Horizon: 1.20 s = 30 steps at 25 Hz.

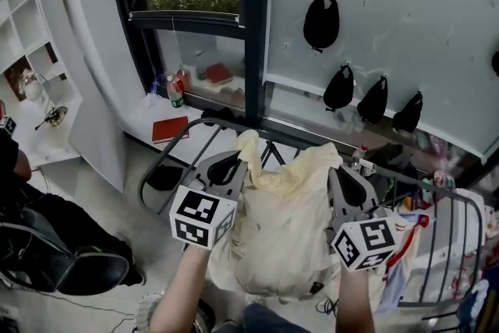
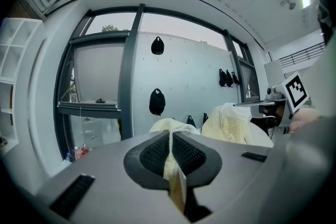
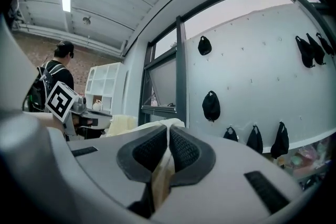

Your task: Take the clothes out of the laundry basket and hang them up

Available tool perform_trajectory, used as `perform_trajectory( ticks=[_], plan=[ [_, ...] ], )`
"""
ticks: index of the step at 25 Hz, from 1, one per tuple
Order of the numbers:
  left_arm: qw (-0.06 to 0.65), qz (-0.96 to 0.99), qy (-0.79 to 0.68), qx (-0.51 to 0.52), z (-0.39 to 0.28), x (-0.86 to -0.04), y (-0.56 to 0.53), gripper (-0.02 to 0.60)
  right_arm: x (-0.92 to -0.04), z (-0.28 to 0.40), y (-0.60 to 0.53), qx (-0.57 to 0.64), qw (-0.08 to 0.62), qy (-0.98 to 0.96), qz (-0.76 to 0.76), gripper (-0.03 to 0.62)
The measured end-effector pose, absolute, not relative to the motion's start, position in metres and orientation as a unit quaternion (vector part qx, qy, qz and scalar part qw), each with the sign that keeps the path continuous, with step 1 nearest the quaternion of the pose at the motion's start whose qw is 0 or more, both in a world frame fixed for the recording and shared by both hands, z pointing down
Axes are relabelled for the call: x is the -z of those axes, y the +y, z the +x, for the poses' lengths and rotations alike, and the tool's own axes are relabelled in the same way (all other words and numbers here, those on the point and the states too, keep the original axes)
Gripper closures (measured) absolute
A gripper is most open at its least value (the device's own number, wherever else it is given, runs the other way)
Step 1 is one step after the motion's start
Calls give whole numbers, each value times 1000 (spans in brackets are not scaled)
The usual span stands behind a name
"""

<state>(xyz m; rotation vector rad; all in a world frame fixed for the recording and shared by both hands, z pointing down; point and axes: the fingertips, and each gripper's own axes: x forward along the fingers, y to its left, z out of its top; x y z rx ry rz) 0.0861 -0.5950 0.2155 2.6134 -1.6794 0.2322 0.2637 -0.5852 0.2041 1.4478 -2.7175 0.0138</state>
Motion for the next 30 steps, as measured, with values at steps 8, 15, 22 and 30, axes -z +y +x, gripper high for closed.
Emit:
perform_trajectory(
  ticks=[8, 15, 22, 30],
  plan=[
    [51, 840, -525, -122, 103, -291, -634, 552, -269, 275, -623, -14, 116, -850, 513, 577],
    [66, 837, -513, -176, 114, -346, -646, 552, -314, 278, -640, -29, 178, -832, 525, 574],
    [95, 833, -503, -209, 120, -383, -654, 551, -344, 288, -649, -52, 208, -815, 538, 569],
    [123, 832, -498, -212, 119, -396, -653, 406, -353, 294, -651, -73, 218, -803, 549, 451]
  ],
)
